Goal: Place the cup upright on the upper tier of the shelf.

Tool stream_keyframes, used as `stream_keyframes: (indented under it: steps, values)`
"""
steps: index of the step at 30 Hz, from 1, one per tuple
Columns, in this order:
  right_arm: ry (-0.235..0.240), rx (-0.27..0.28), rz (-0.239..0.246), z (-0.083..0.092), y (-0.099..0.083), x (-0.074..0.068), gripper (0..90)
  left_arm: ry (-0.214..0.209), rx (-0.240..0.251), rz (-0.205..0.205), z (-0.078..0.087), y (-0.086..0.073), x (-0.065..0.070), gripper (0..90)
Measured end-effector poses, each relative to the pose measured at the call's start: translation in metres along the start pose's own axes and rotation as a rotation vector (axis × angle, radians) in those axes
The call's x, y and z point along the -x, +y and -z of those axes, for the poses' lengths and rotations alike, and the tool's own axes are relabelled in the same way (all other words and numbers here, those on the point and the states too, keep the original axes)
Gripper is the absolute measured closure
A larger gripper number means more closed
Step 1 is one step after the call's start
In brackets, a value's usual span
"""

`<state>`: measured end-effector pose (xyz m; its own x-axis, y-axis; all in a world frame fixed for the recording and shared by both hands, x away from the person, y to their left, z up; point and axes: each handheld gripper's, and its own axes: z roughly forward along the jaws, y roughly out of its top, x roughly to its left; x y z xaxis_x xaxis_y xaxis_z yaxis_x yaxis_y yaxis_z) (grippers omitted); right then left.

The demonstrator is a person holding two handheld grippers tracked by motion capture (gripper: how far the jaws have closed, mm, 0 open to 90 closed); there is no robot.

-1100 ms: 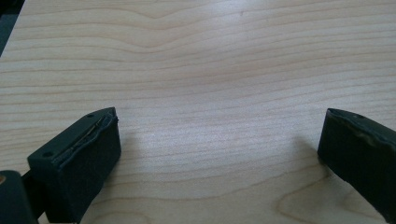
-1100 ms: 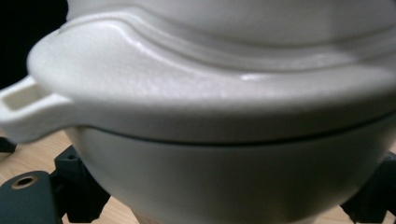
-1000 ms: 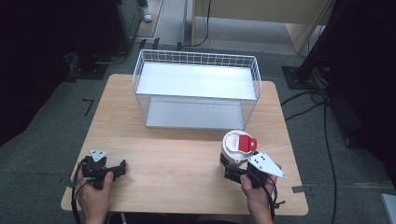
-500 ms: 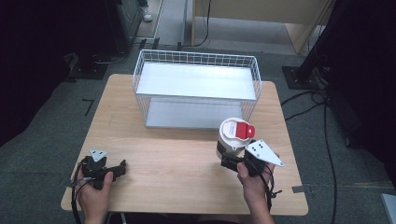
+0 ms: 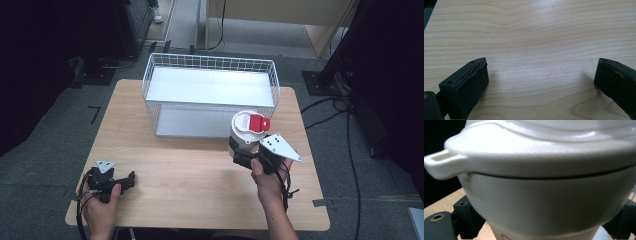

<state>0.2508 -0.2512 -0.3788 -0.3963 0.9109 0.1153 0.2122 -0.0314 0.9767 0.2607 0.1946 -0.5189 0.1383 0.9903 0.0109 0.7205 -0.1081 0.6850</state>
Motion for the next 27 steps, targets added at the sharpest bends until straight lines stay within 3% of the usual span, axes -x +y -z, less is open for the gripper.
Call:
stream_keyframes:
  steps: [7, 15, 27]
  values:
    - [-0.008, 0.022, -0.02, -0.014, 0.015, -0.002, 9.7, 0.0, 0.0, 0.0, 0.0, 0.0, 0.0, 0.0]
    - [-0.013, 0.065, -0.034, -0.03, 0.045, 0.002, 9.8, 0.0, 0.0, 0.0, 0.0, 0.0, 0.0, 0.0]
    - [-0.015, 0.093, -0.021, -0.052, 0.075, -0.002, 9.8, 0.0, 0.0, 0.0, 0.0, 0.0, 0.0, 0.0]
